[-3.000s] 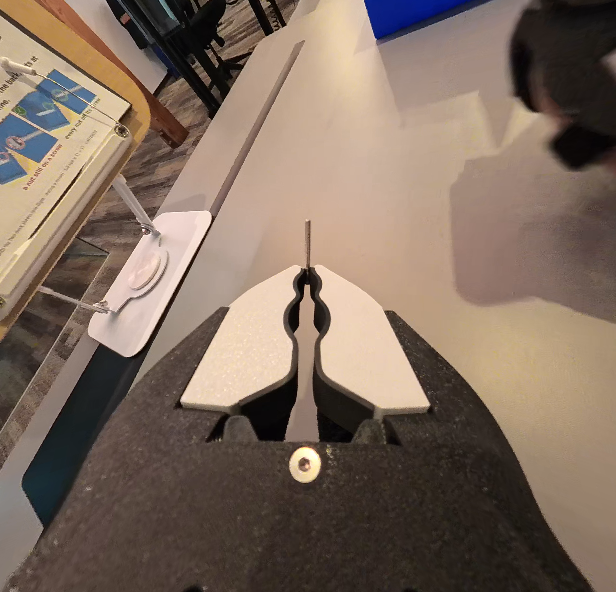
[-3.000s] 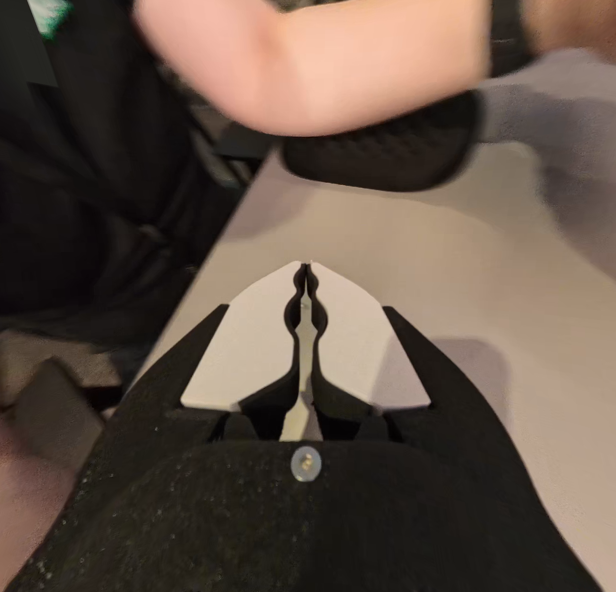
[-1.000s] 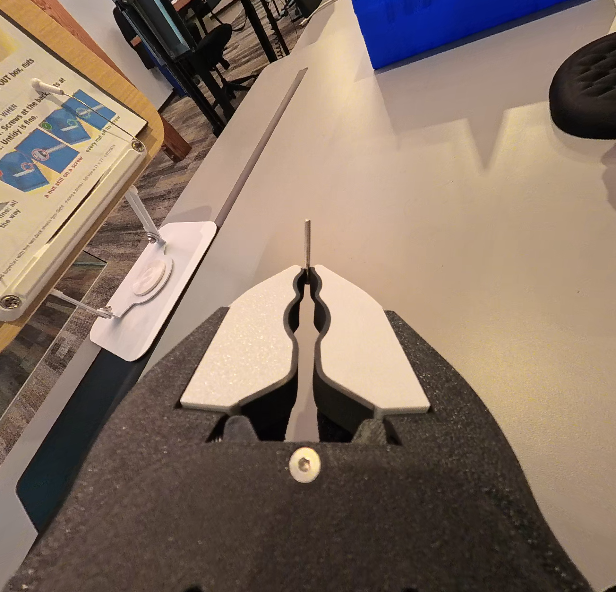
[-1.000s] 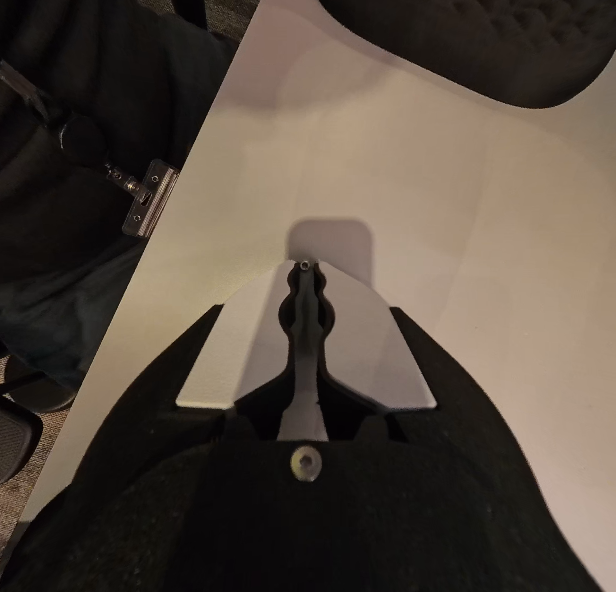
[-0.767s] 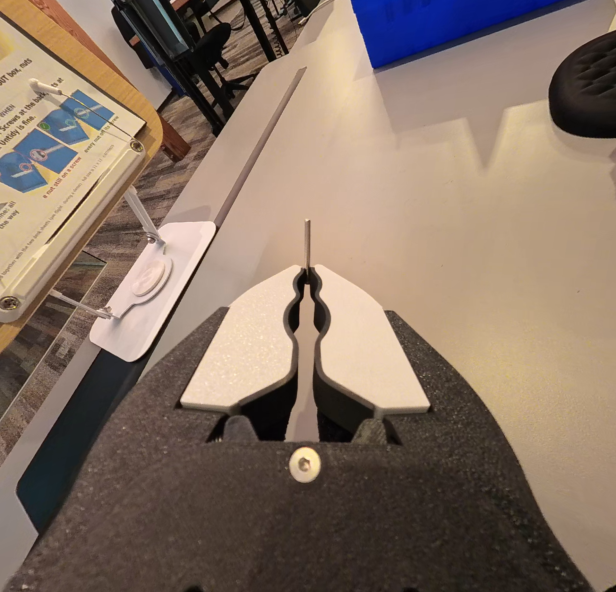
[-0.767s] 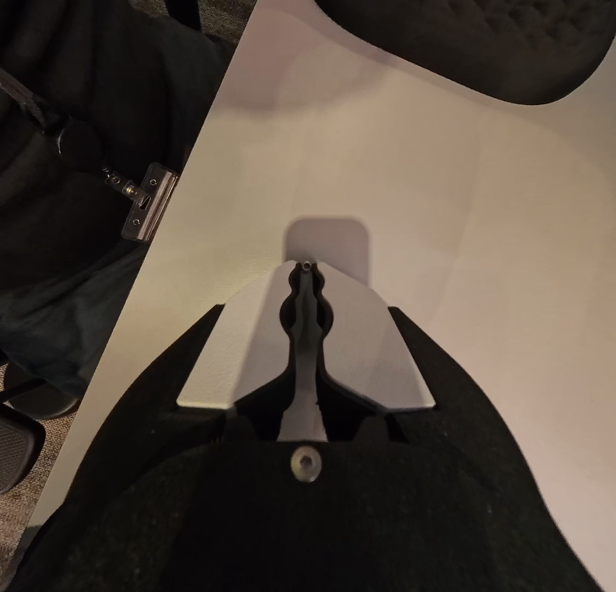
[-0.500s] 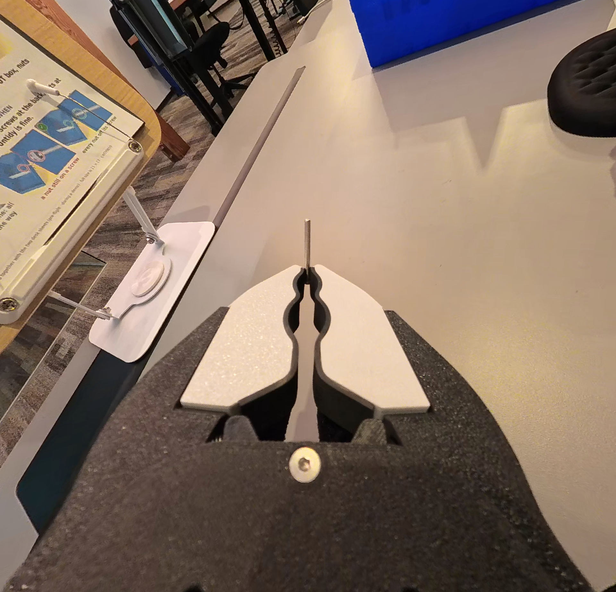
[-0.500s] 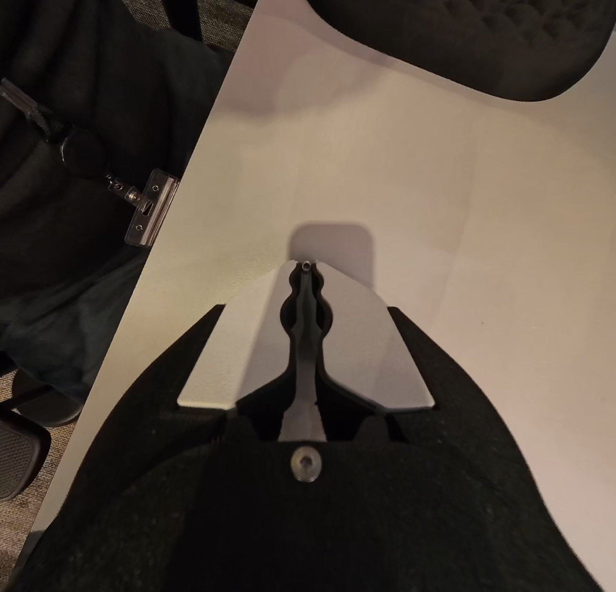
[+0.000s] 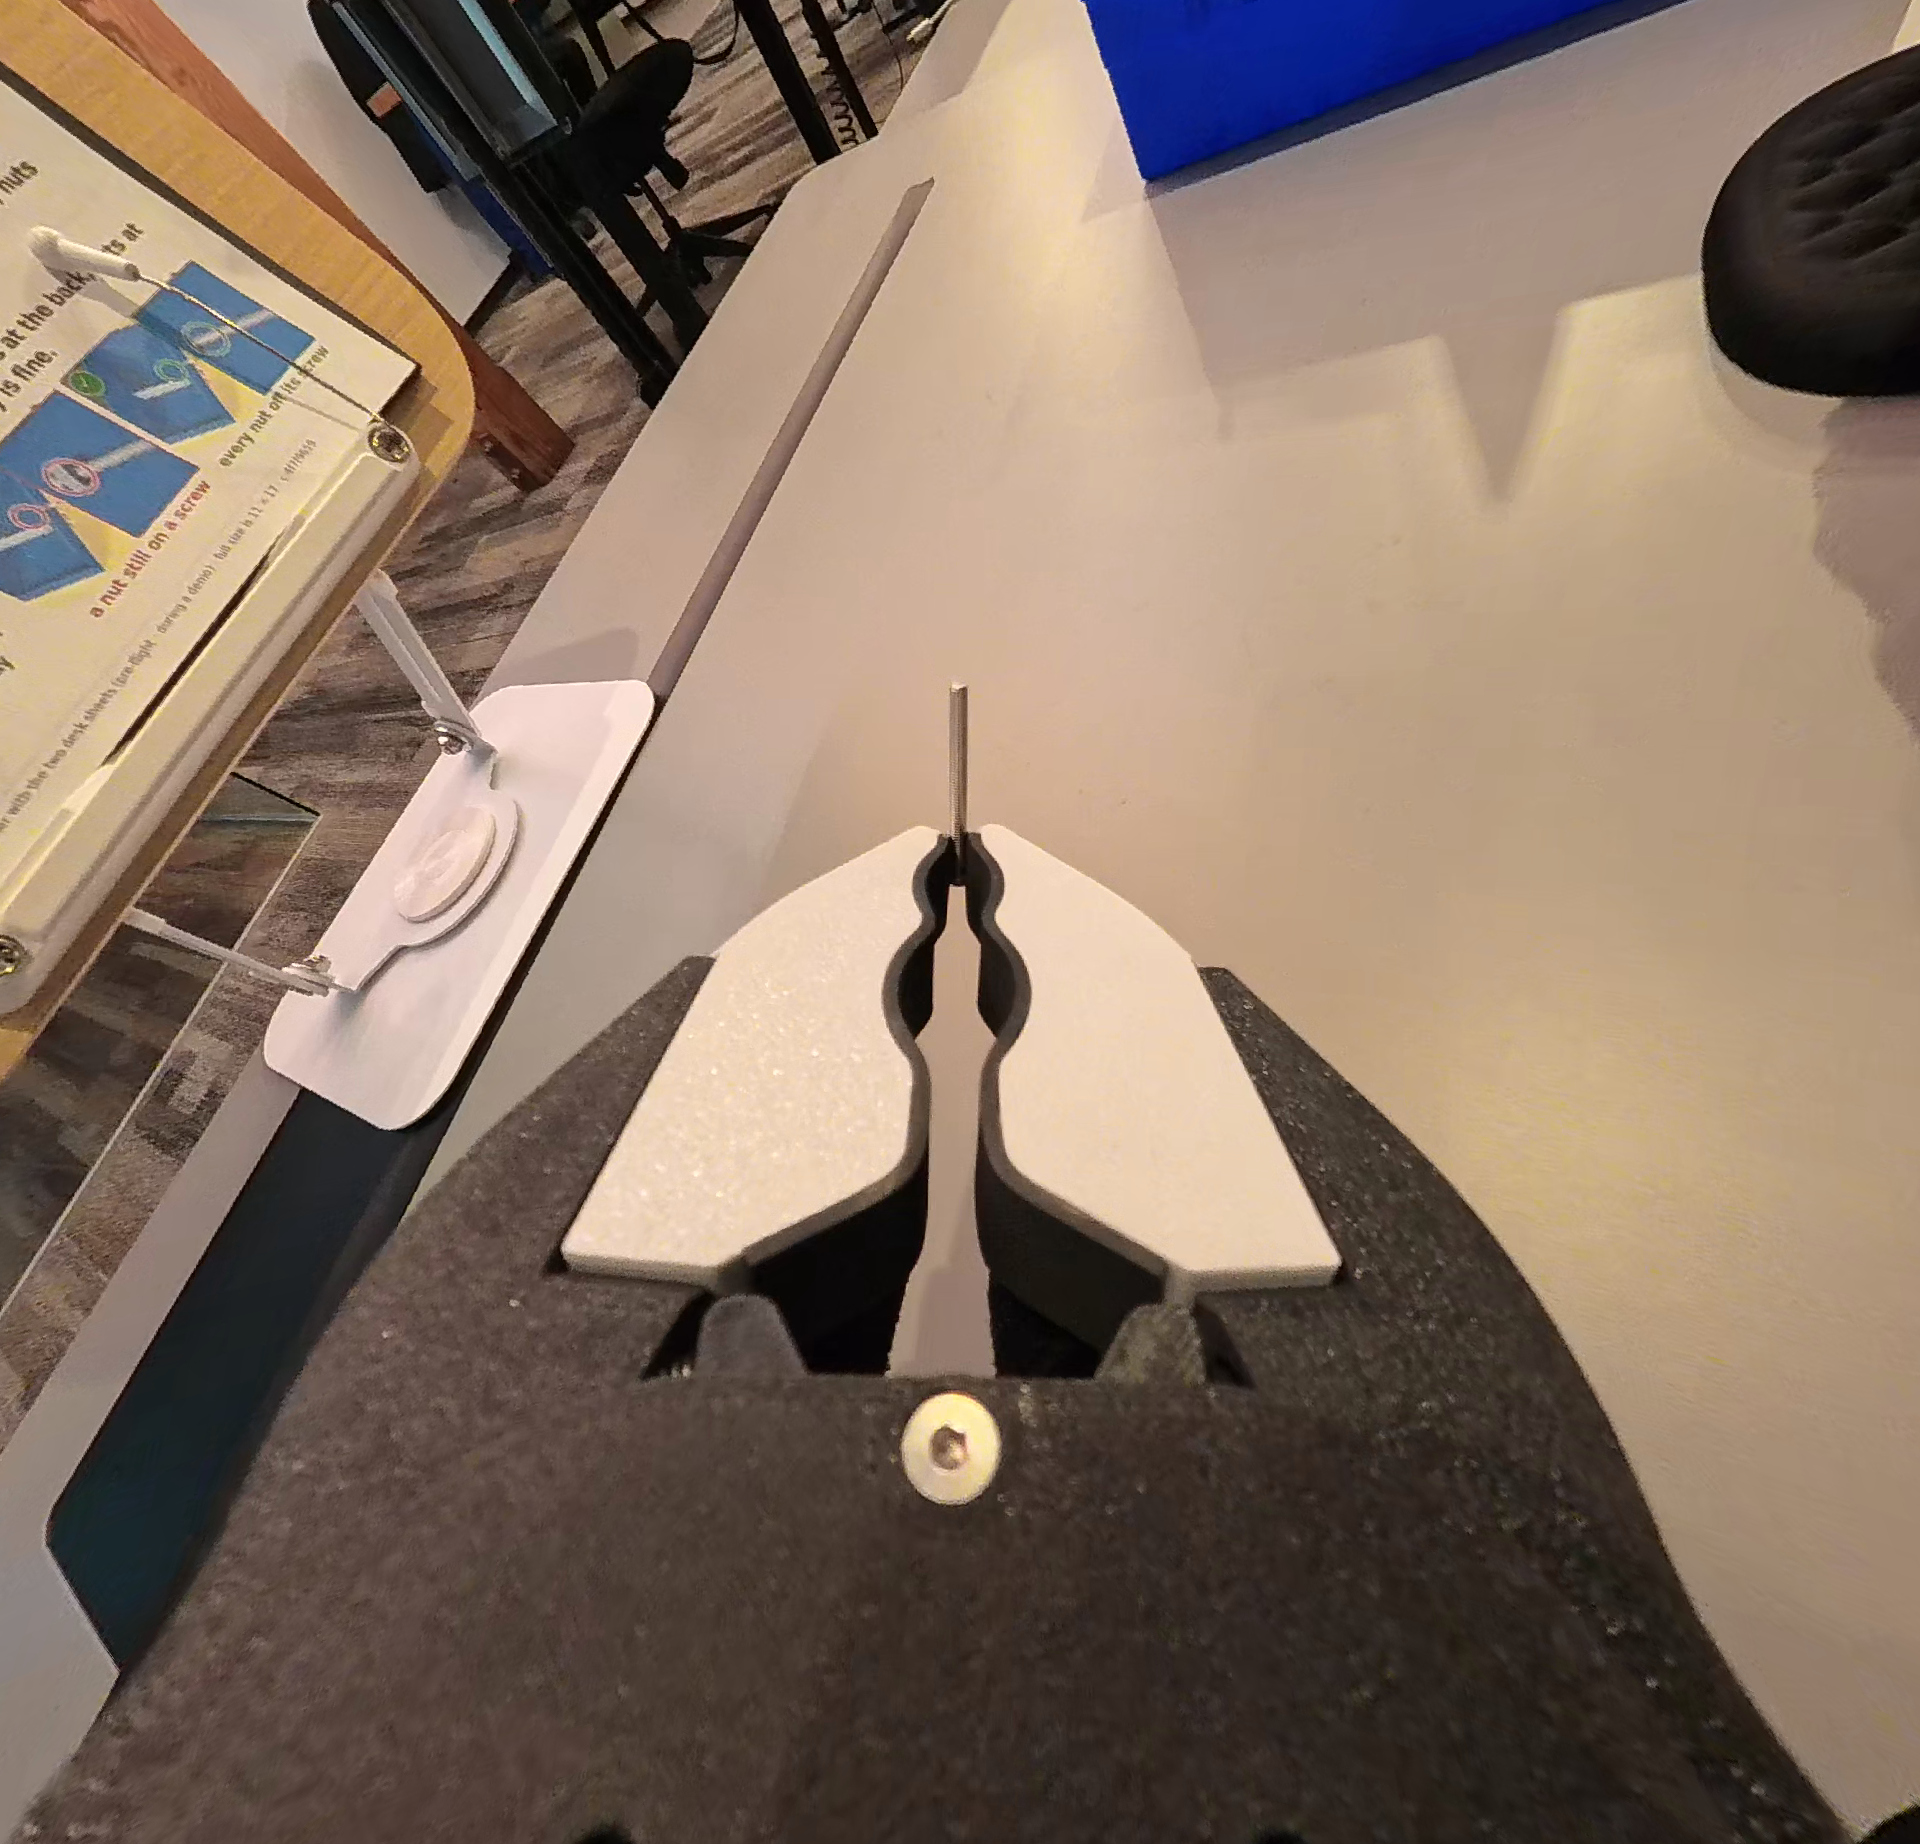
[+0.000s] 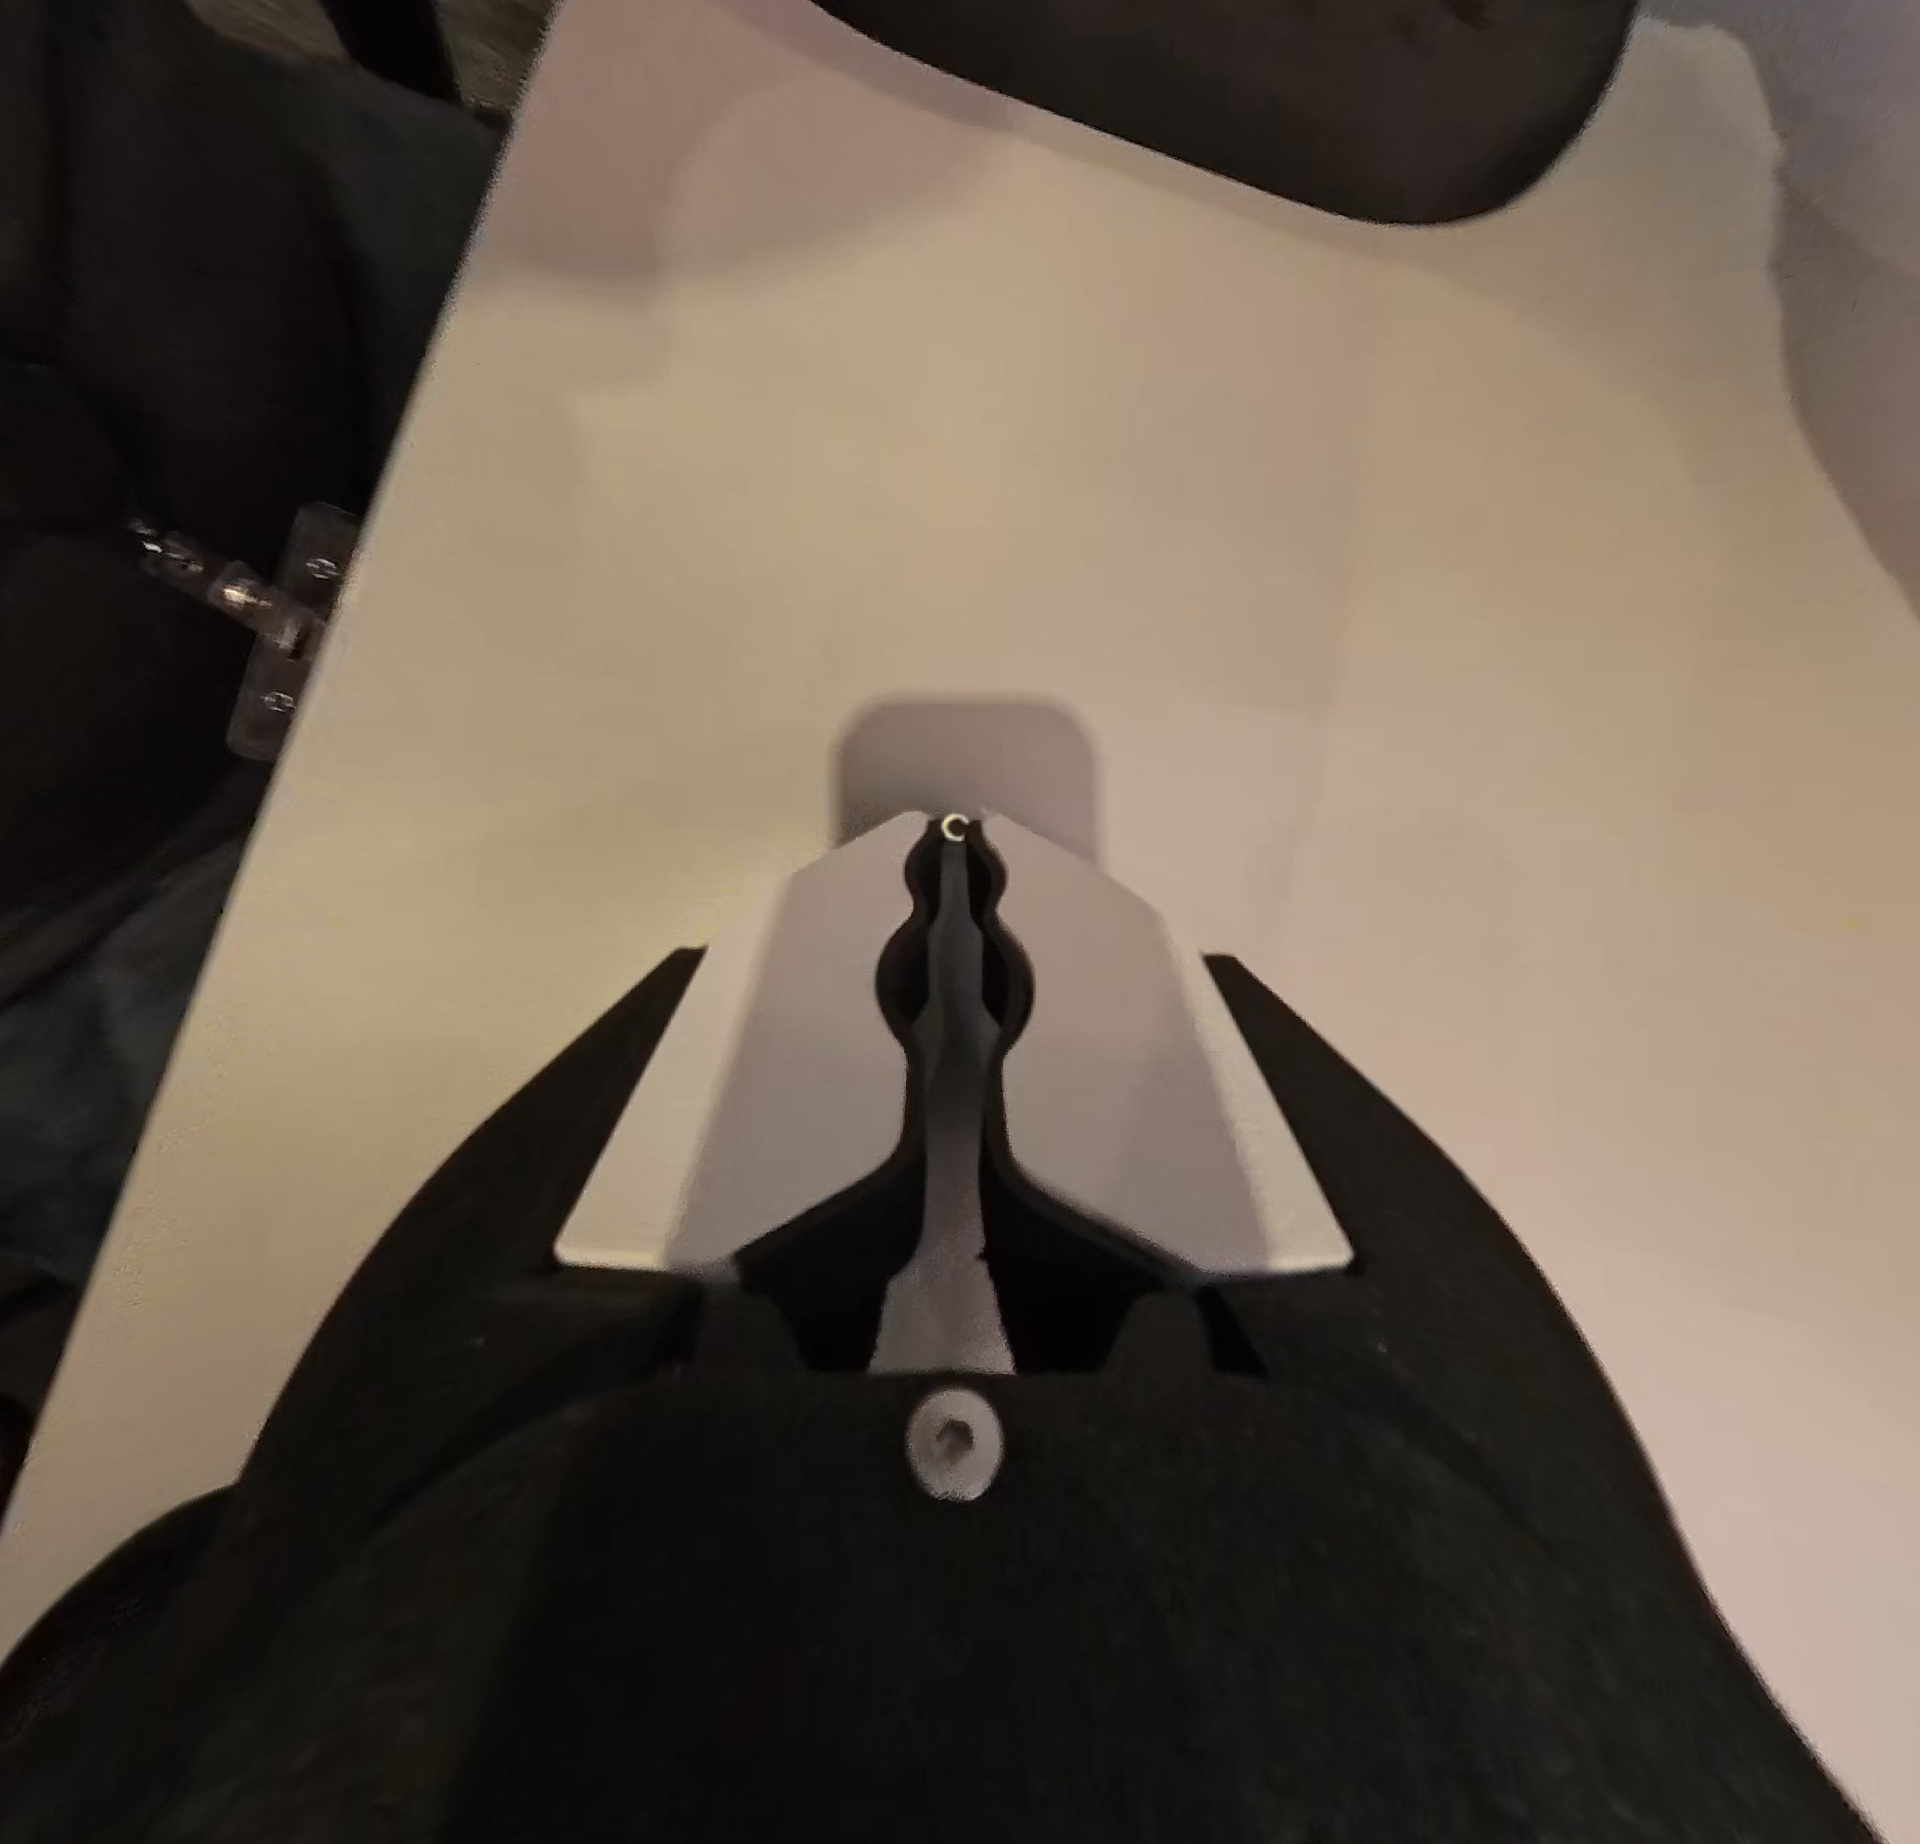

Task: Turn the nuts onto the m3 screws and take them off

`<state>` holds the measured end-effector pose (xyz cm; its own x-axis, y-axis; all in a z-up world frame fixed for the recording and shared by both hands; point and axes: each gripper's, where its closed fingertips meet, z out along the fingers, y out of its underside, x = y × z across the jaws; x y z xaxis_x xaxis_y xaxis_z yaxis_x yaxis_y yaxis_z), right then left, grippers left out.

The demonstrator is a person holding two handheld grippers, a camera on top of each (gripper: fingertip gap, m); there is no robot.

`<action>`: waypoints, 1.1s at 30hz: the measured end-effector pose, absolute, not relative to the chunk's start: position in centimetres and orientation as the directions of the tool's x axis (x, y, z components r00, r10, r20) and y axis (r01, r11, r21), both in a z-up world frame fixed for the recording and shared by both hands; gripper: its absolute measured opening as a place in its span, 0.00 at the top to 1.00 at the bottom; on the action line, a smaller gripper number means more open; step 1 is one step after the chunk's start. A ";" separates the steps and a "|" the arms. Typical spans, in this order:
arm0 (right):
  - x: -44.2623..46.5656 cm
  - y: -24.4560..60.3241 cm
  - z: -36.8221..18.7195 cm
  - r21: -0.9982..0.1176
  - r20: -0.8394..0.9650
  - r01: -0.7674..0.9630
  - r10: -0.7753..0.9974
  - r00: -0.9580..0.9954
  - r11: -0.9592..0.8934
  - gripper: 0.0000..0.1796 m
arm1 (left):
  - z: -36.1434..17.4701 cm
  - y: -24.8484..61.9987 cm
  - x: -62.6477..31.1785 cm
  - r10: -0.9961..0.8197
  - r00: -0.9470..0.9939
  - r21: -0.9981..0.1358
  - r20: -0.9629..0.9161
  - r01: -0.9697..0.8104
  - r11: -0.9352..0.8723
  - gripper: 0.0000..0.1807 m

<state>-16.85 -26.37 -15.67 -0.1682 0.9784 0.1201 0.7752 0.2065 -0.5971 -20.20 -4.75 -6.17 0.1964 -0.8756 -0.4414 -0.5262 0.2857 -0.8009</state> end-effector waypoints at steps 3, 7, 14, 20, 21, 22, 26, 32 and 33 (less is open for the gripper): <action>-16.5 -25.3 -15.8 -0.606 0.101 0.777 0.986 -0.135 0.168 0.98 | -6.1 -4.8 -20.2 -0.875 0.195 -0.800 -0.444 -0.526 0.289 0.99; -16.4 -24.8 -15.8 -0.619 0.081 0.774 0.991 -0.102 0.130 0.98 | -6.1 -4.8 -20.2 -0.875 0.196 -0.802 -0.442 -0.523 0.288 0.99; -16.4 -24.5 -15.5 -0.641 0.091 0.768 0.994 0.063 0.010 0.94 | -6.0 -4.7 -20.2 -0.876 0.198 -0.804 -0.440 -0.521 0.286 0.99; -16.5 -24.5 -15.5 -0.639 0.088 0.767 0.985 0.147 -0.057 0.94 | -6.1 -4.8 -20.1 -0.875 0.192 -0.800 -0.443 -0.525 0.290 0.99; -16.4 -24.6 -15.7 -0.632 0.095 0.774 0.986 0.140 -0.050 0.95 | -6.1 -4.9 -20.1 -0.875 0.191 -0.799 -0.444 -0.526 0.291 0.99; -16.4 -24.6 -15.8 -0.625 0.105 0.780 0.986 0.133 -0.038 0.95 | -6.1 -4.9 -20.1 -0.875 0.191 -0.799 -0.444 -0.526 0.291 0.99; -16.6 -24.6 -15.8 -0.626 0.101 0.780 0.989 0.112 -0.024 0.95 | -6.1 -4.9 -20.1 -0.875 0.193 -0.800 -0.444 -0.525 0.290 0.99; -16.6 -24.7 -15.8 -0.629 0.050 0.775 0.992 0.112 -0.055 0.96 | -6.1 -4.8 -20.1 -0.876 0.193 -0.800 -0.442 -0.526 0.288 0.99; -16.6 -24.7 -15.8 -0.630 0.047 0.775 0.993 0.108 -0.055 0.96 | -6.2 -4.8 -20.1 -0.876 0.193 -0.800 -0.442 -0.527 0.287 0.99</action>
<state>-16.56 -24.65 -15.83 0.1084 0.9930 0.0467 0.7748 -0.0550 -0.6298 -20.14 -4.80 -6.16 0.1928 -0.8762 -0.4416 -0.5266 0.2874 -0.8001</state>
